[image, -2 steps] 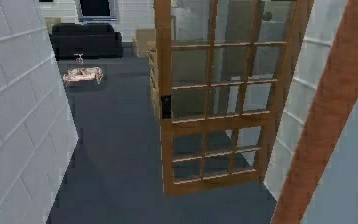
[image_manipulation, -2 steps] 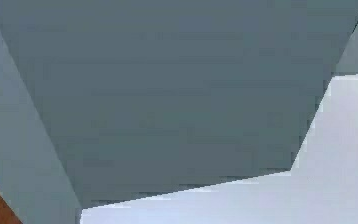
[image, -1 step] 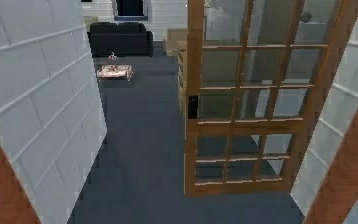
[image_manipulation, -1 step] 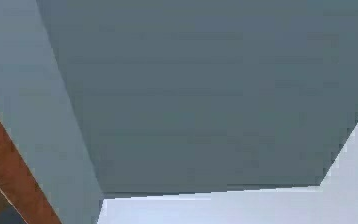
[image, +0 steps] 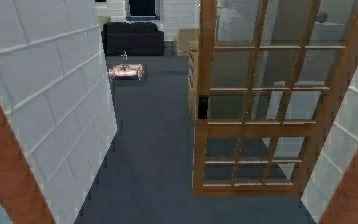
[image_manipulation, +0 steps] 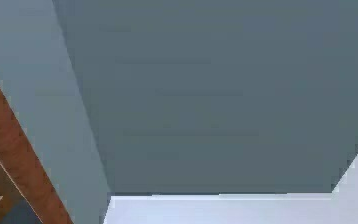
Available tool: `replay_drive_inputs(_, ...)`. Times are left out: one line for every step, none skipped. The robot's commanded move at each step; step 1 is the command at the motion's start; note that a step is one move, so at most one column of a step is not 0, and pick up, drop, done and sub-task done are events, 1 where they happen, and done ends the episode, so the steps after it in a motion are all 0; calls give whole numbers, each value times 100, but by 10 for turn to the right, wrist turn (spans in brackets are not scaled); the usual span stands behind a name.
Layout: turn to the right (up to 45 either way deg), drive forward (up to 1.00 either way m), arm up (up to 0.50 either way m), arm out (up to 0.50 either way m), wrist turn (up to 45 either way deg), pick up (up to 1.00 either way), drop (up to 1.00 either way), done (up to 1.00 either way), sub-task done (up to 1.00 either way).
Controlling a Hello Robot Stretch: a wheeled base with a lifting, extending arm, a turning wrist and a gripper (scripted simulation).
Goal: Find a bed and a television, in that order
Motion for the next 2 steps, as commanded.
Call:
replay_drive_inputs(0, 30, 0, 0, 0, 0, 0, 0, 0)
replay_drive_inputs(0, 45, 0, 0, 0, 0, 0, 0, 0)
